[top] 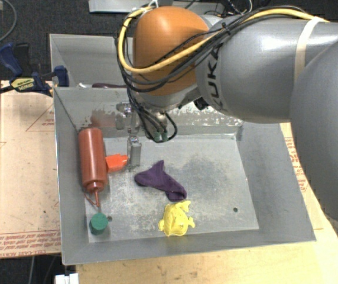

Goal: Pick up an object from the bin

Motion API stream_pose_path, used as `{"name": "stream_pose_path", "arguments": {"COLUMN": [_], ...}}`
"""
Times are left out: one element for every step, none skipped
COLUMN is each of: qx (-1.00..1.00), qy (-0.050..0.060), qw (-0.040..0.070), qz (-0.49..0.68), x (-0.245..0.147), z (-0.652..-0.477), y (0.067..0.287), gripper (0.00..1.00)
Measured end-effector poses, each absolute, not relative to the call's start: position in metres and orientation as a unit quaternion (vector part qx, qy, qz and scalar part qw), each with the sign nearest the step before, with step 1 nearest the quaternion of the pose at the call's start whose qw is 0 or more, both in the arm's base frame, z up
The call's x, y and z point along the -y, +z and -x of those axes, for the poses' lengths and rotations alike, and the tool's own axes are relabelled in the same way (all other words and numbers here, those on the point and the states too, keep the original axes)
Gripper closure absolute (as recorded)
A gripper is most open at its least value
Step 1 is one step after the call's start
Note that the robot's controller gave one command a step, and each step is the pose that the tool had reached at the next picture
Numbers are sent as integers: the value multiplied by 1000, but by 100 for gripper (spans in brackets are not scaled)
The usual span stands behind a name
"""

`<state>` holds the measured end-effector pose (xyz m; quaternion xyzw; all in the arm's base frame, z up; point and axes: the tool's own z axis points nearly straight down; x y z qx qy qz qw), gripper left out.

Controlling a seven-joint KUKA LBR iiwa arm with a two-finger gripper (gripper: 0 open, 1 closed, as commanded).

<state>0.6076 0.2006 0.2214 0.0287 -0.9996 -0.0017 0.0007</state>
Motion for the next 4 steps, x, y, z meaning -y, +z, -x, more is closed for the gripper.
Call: {"name": "stream_pose_path", "arguments": {"qx": [993, 980, 990, 977], "qy": [2, -3, 0, -2], "qw": [1, -5, -1, -1], "qz": [-118, -197, -144, -212], "x": [-180, -168, -153, -132], "z": [-584, -583, -577, -567], "y": [242, 226, 186, 179], "gripper": [0, 0, 0, 0]}}
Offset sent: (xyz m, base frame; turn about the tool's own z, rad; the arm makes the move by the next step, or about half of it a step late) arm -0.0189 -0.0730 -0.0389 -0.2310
